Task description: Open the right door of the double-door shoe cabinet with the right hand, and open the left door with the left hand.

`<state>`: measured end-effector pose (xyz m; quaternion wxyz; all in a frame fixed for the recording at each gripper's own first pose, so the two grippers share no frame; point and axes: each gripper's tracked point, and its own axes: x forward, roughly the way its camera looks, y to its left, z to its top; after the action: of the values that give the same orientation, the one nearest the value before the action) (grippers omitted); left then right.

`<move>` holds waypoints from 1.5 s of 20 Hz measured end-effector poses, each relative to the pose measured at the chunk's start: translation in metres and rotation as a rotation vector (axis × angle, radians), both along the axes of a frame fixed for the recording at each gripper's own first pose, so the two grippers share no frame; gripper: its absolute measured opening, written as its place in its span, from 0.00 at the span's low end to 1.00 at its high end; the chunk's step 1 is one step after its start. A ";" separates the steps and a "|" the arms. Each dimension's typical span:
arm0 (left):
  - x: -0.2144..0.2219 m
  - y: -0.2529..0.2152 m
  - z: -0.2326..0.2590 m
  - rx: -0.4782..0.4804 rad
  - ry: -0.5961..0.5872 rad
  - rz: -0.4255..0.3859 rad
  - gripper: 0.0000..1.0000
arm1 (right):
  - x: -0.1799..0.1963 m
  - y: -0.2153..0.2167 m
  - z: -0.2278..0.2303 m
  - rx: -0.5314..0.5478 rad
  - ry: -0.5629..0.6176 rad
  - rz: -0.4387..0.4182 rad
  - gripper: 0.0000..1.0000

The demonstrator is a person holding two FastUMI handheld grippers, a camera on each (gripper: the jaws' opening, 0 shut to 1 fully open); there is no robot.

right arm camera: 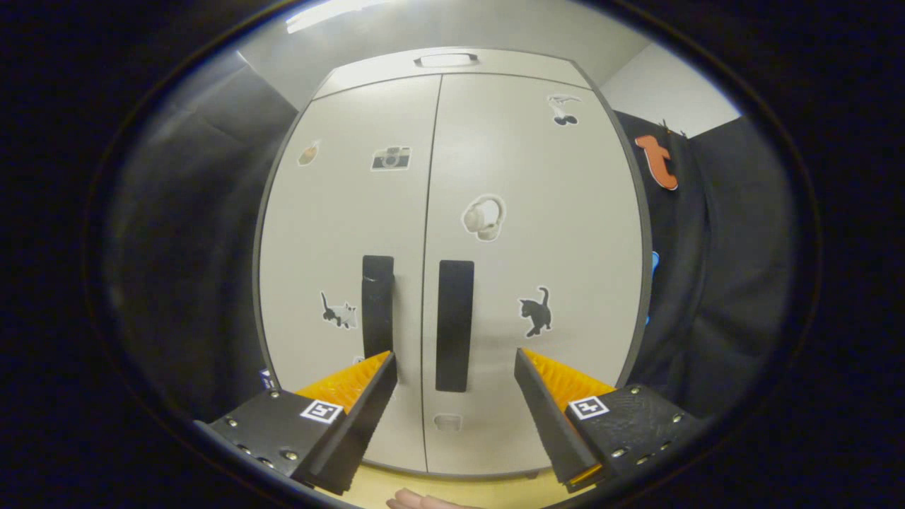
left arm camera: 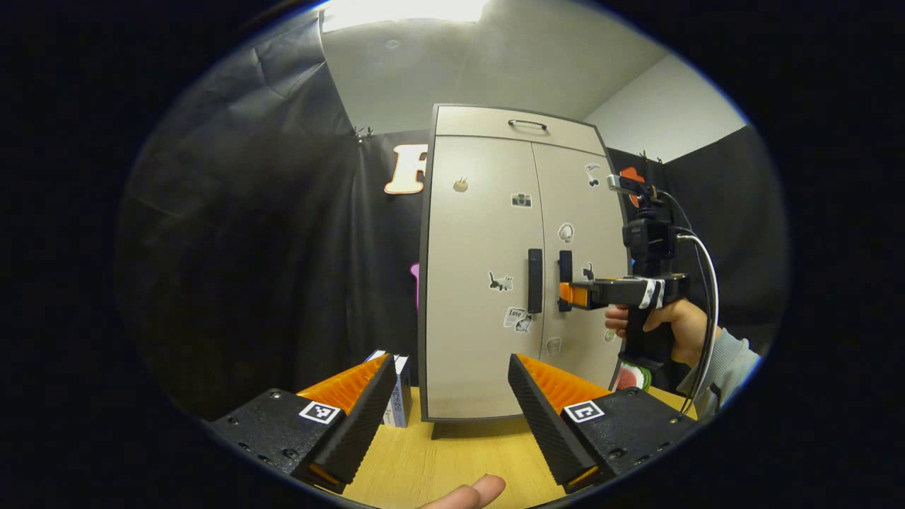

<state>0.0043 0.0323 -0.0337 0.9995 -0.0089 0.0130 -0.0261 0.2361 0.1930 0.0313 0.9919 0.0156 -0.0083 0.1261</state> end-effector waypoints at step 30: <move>0.000 -0.003 -0.038 -0.001 0.085 -0.021 0.98 | 0.056 0.013 -0.010 0.010 0.119 -0.055 0.20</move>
<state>0.0041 0.0295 -0.0717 0.9977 -0.0106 0.0555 -0.0361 0.2920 0.2062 0.0213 0.9936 0.0278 0.0495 0.0978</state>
